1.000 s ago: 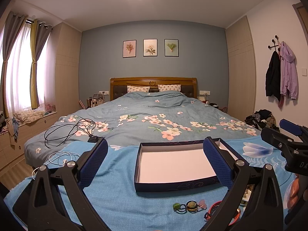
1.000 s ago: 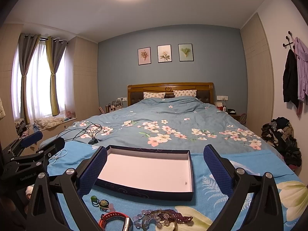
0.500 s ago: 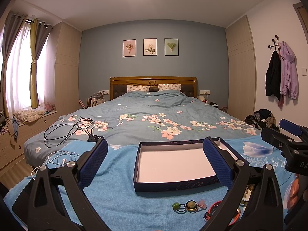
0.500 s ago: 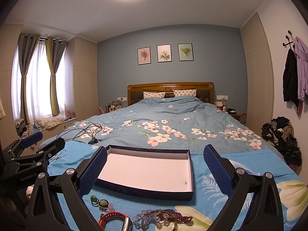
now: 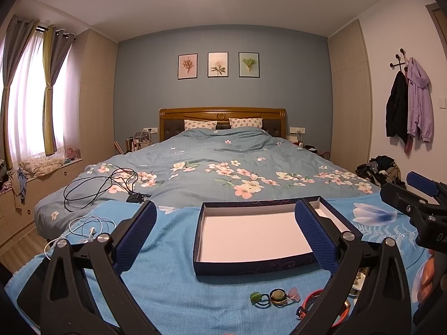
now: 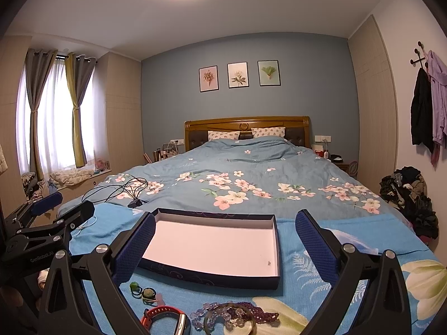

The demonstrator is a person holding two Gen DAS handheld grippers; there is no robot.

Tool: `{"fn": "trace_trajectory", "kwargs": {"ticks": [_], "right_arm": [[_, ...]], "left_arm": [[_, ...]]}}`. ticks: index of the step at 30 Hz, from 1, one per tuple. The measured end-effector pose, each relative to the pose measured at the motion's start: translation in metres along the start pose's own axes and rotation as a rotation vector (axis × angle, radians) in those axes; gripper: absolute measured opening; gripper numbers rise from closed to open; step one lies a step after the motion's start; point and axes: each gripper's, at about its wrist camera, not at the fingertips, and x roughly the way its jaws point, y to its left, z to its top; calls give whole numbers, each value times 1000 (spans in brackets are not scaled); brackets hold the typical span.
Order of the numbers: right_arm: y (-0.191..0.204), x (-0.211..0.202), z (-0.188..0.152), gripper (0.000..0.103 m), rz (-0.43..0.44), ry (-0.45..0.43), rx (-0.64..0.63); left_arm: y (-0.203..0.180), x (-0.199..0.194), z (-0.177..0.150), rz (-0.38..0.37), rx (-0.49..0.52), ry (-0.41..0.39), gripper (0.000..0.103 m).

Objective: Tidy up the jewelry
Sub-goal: 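Grasp the orange-strap smartwatch with the left tool while the right tool grasps the tortoiseshell bangle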

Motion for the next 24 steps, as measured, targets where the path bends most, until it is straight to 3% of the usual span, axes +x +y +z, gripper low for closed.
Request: {"fn": "trace_trajectory", "kwargs": {"ticks": [9,19,24], "right_arm": [[-9,6,-2,97,1,51,-2],[-49,37,-43,97,5,409,19],[-54,42,-63,75,38,516,17]], "left_arm": [[4,12,0,-27,-4,55,97],[6,46,-27,-187,58,329,97],[-12,47,-46,-299,126,392,97]]}}
